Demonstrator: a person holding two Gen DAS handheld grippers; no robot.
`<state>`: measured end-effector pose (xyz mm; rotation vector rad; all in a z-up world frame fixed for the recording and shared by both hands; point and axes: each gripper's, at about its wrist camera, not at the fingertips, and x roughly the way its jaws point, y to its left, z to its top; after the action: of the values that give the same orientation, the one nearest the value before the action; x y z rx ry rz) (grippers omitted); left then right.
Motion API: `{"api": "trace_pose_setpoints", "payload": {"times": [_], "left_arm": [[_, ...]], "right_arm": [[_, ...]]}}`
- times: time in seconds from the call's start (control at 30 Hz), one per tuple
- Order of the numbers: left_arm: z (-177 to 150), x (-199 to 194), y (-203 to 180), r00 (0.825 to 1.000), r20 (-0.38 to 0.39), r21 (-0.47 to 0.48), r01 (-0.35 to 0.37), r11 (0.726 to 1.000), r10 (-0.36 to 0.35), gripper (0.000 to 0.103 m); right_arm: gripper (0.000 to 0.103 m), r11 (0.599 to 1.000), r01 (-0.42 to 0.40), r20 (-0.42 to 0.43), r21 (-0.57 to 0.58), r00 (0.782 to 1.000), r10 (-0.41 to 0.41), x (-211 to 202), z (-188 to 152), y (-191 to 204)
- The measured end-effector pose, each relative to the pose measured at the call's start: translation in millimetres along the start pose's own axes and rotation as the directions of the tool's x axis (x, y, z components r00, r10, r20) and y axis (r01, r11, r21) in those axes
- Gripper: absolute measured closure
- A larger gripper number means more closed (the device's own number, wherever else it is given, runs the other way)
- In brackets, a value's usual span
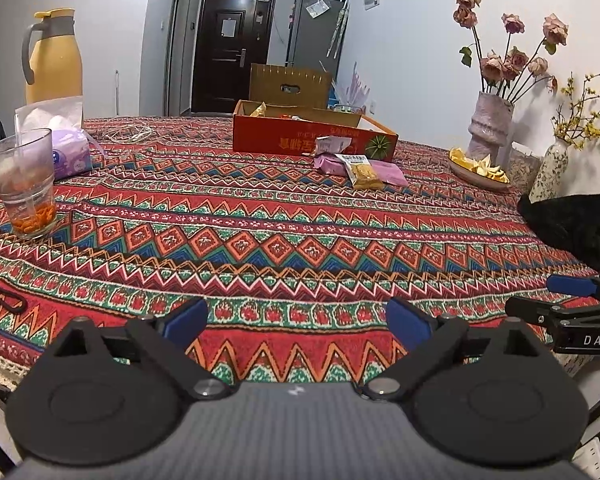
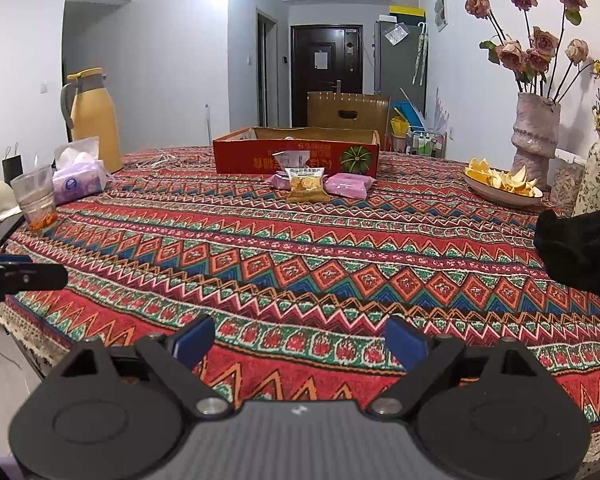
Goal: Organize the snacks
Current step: 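Move both tools back over the remaining pink and biscuit packets, then grasp pumpkin-seed biscuit packet with left tool while right tool grasps pink packet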
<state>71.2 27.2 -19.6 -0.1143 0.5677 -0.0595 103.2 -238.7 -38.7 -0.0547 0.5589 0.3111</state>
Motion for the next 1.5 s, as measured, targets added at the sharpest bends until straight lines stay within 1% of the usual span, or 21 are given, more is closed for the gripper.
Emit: {"api": "trace_pose_setpoints", "payload": {"times": [0.13,0.2,0.33,0.43,0.57,0.7,0.8,0.9,0.93,1.0,1.03,1.07,1.1,1.13,1.2,1.23,1.3,1.37,1.4,1.43,1.5], "left_arm": [[11,13,-1,1.0,0.002,-0.007,0.01,1.0,-0.01,0.001],[18,23,-4,1.0,0.008,-0.004,0.011,1.0,-0.011,0.0],[37,55,-15,1.0,-0.012,0.036,0.006,0.999,-0.005,0.0],[58,88,-26,0.999,-0.033,0.05,0.003,0.999,-0.001,0.0],[92,131,-49,1.0,-0.012,0.074,0.017,0.997,-0.016,0.0],[120,176,-75,0.999,0.004,0.112,0.046,0.993,-0.047,0.0],[138,219,-91,0.997,-0.023,0.102,0.072,0.992,-0.07,0.0],[148,264,-102,0.995,-0.065,0.125,0.078,0.989,-0.071,0.002],[150,279,-106,0.994,-0.076,0.132,0.085,0.988,-0.075,0.004],[152,304,-110,0.993,-0.099,0.126,0.071,0.989,-0.059,0.019],[153,316,-110,0.992,-0.109,0.11,0.07,0.991,-0.058,0.021],[153,325,-110,0.991,-0.119,0.1,0.068,0.993,-0.056,0.03],[153,332,-110,0.99,-0.127,0.093,0.065,0.994,-0.053,0.045],[152,338,-109,0.989,-0.137,0.09,0.061,0.994,-0.048,0.052],[151,339,-103,0.988,-0.138,0.083,0.082,0.993,-0.07,0.058],[151,334,-98,0.987,-0.141,0.084,0.09,0.992,-0.078,0.059],[150,316,-85,0.987,-0.126,0.068,0.108,0.992,-0.099,0.06],[146,295,-70,0.989,-0.108,0.049,0.109,0.993,-0.103,0.06],[144,285,-62,0.99,-0.1,0.044,0.108,0.993,-0.103,0.06],[140,275,-53,0.991,-0.095,0.038,0.099,0.994,-0.095,0.06],[137,262,-39,0.993,-0.082,0.027,0.083,0.996,-0.081,0.06]], "right_arm": [[0.011,1.0,0.016,-0.006,0.017,1.0,-0.016,12,7,-9],[0.011,0.999,0.029,-0.01,0.024,1.0,-0.028,20,13,-16],[0.01,0.998,0.051,-0.003,0.046,0.999,-0.051,39,26,-34],[0.01,0.997,0.062,-0.002,0.054,0.998,-0.062,57,40,-48],[0.01,0.997,0.064,-0.003,0.033,0.998,-0.064,84,62,-64],[0.01,0.999,0.044,-0.005,0.024,0.999,-0.044,113,86,-83],[0.01,0.998,0.069,-0.003,0.009,0.998,-0.069,135,106,-98],[0.009,0.997,0.077,0.012,0.003,0.997,-0.077,151,124,-112],[0.009,0.997,0.081,0.013,0.001,0.997,-0.081,156,129,-116],[0.009,0.996,0.089,0.014,-0.006,0.996,-0.089,166,138,-122],[0.009,0.996,0.089,0.012,-0.01,0.996,-0.089,171,143,-125],[0.009,0.996,0.085,0.01,-0.011,0.996,-0.084,177,148,-127],[0.009,0.997,0.079,0.008,-0.01,0.997,-0.079,183,152,-129],[0.009,0.998,0.069,0.005,-0.008,0.998,-0.069,190,157,-131],[0.009,0.999,0.043,-0.008,0.001,0.999,-0.043,206,164,-132],[0.009,1.0,0.028,-0.017,0.012,0.999,-0.028,214,167,-131],[0.009,0.998,-0.026,-0.041,0.056,0.999,0.028,237,173,-128],[0.01,0.993,-0.059,-0.077,0.103,0.995,0.067,261,174,-120],[0.011,0.991,-0.078,-0.089,0.107,0.992,0.088,276,175,-113],[0.012,0.992,-0.075,-0.101,0.105,0.991,0.086,288,175,-106],[0.013,0.994,-0.023,-0.111,0.105,0.993,0.034,311,178,-94]]}}
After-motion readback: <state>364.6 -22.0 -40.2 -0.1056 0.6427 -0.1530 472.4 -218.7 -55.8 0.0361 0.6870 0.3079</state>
